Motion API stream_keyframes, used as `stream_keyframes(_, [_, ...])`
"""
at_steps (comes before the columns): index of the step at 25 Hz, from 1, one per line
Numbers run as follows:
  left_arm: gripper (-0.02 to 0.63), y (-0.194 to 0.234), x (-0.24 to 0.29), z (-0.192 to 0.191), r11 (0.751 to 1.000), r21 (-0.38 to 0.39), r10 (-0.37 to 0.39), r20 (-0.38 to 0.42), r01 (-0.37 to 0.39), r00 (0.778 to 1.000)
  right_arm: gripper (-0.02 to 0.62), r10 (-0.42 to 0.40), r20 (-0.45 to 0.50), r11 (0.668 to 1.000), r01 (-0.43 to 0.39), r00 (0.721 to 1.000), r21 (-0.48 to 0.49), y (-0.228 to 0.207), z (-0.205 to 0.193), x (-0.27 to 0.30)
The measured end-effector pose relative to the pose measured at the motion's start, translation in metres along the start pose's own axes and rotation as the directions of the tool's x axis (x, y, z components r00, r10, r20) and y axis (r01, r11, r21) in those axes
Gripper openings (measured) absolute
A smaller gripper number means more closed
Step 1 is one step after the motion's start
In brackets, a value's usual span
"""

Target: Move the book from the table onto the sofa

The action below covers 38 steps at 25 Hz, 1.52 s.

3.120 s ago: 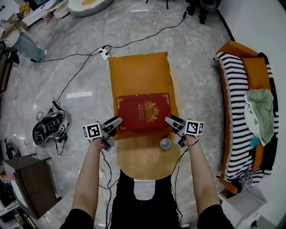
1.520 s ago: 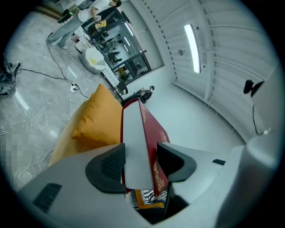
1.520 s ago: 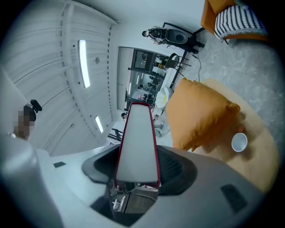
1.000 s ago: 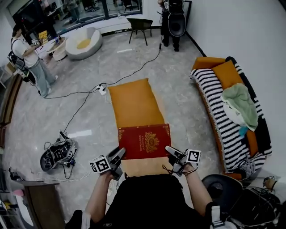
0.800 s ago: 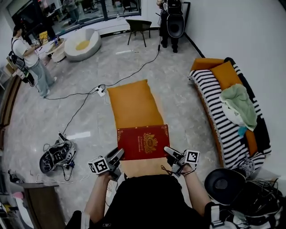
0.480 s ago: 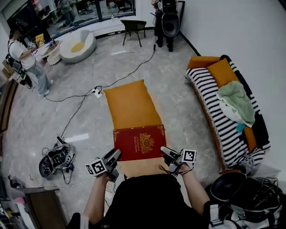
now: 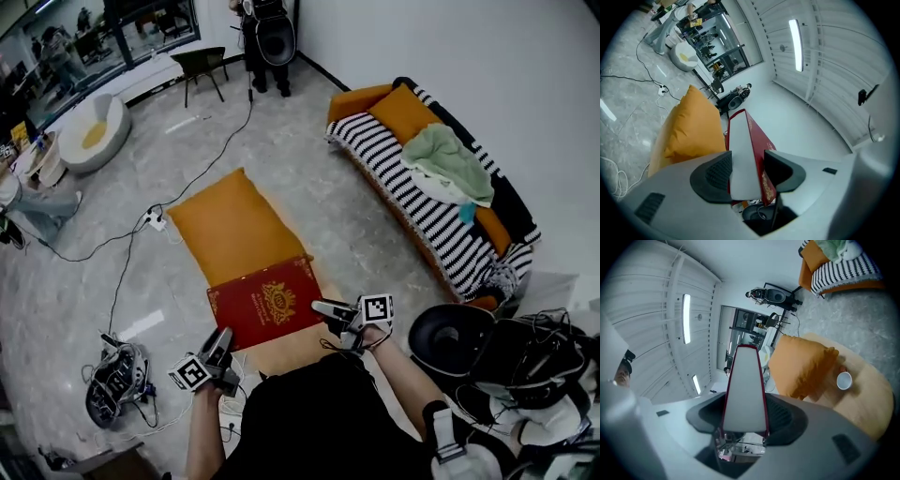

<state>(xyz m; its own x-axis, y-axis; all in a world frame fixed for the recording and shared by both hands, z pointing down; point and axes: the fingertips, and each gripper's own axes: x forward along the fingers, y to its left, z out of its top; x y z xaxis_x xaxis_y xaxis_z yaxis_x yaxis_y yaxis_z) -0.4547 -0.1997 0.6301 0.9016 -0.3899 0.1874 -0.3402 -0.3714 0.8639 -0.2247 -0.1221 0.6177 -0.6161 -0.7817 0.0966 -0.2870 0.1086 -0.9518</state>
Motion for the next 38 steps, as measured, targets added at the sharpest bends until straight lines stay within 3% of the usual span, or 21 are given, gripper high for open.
stream_keyframes(8, [0.209, 0.000, -0.013, 0.003, 1.000, -0.012, -0.023, -0.127, 0.021, 0.992, 0.256, -0.013, 0.095, 1.000, 0.014, 0.995, -0.006, 0.025, -0.031, -0.008])
stream_keyframes(11, [0.209, -0.007, -0.015, 0.007, 0.999, 0.002, -0.037, -0.161, 0.038, 0.986, 0.255, -0.043, 0.131, 0.999, 0.038, 0.990, 0.039, 0.029, -0.045, -0.015])
stream_keyframes(14, [0.209, -0.020, -0.015, 0.007, 0.998, -0.021, -0.057, -0.145, 0.055, 0.988, 0.255, -0.037, 0.152, 0.997, 0.026, 0.988, 0.075, 0.032, -0.054, -0.023])
stream_keyframes(16, [0.209, -0.028, -0.016, 0.008, 0.998, 0.010, -0.056, -0.137, 0.058, 0.989, 0.255, -0.029, 0.160, 0.996, 0.015, 0.987, 0.089, 0.032, -0.058, -0.028])
stream_keyframes(22, [0.209, -0.052, -0.013, -0.004, 0.996, 0.071, -0.048, -0.116, 0.057, 0.992, 0.255, 0.042, 0.152, 0.999, -0.044, 0.987, 0.011, 0.040, -0.050, -0.050])
stream_keyframes(26, [0.209, -0.076, 0.002, -0.035, 0.990, 0.127, -0.050, -0.094, 0.061, 0.994, 0.255, 0.065, 0.138, 0.998, -0.066, 0.988, 0.006, 0.037, -0.042, -0.090])
stream_keyframes(31, [0.209, -0.112, 0.023, -0.086, 0.997, 0.061, -0.040, -0.026, 0.042, 0.999, 0.255, 0.075, 0.105, 0.997, -0.074, 0.992, -0.015, 0.035, -0.025, -0.149])
stream_keyframes(38, [0.209, -0.138, 0.044, -0.134, 0.997, 0.070, -0.020, 0.043, 0.017, 0.999, 0.255, 0.094, 0.043, 0.993, -0.090, 0.995, -0.083, 0.029, 0.007, -0.200])
